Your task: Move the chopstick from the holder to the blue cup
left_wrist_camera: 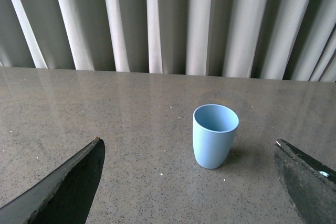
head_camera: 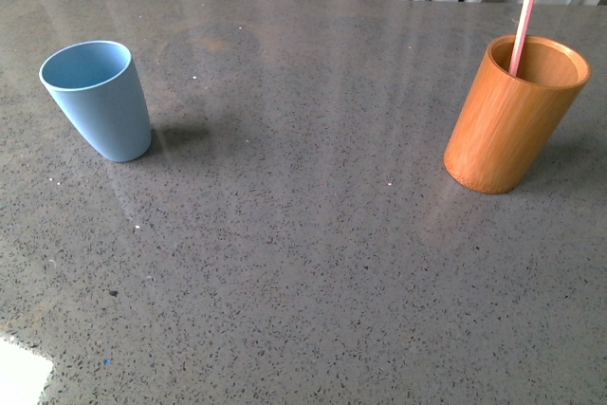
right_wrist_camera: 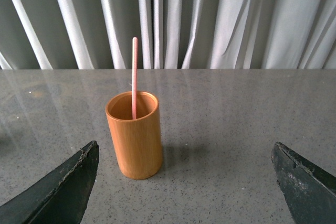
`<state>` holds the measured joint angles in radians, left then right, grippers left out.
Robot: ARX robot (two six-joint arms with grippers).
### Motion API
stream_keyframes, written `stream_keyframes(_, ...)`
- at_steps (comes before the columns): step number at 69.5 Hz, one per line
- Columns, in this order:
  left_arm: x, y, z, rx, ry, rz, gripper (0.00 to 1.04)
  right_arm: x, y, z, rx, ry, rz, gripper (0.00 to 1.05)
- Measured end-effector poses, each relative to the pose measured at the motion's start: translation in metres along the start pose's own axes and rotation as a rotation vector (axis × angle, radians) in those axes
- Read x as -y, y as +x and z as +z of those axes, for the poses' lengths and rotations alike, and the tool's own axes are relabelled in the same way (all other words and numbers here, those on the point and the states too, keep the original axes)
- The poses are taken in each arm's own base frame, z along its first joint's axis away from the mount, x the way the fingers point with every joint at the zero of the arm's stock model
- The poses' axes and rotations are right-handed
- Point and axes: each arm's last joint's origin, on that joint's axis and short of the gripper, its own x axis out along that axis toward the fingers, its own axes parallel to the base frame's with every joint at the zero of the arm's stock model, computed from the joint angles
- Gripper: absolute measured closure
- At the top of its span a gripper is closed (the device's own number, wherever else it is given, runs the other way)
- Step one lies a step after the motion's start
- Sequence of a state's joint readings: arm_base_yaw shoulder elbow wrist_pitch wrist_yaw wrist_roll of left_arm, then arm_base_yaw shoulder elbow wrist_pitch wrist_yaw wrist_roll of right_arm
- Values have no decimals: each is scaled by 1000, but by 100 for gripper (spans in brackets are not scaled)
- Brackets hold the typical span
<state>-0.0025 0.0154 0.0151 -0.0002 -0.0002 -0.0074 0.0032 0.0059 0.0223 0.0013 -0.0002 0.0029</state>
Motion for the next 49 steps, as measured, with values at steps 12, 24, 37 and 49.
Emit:
stream_keyframes(12,0,0,0,0,0,0,9,0,0,0,0,0,0,9)
stream_keyframes(24,0,0,0,0,0,0,9,0,0,0,0,0,0,9)
stream_keyframes(37,0,0,0,0,0,0,9,0,0,0,0,0,0,9)
stream_keyframes(49,0,0,0,0,0,0,9,0,0,0,0,0,0,9)
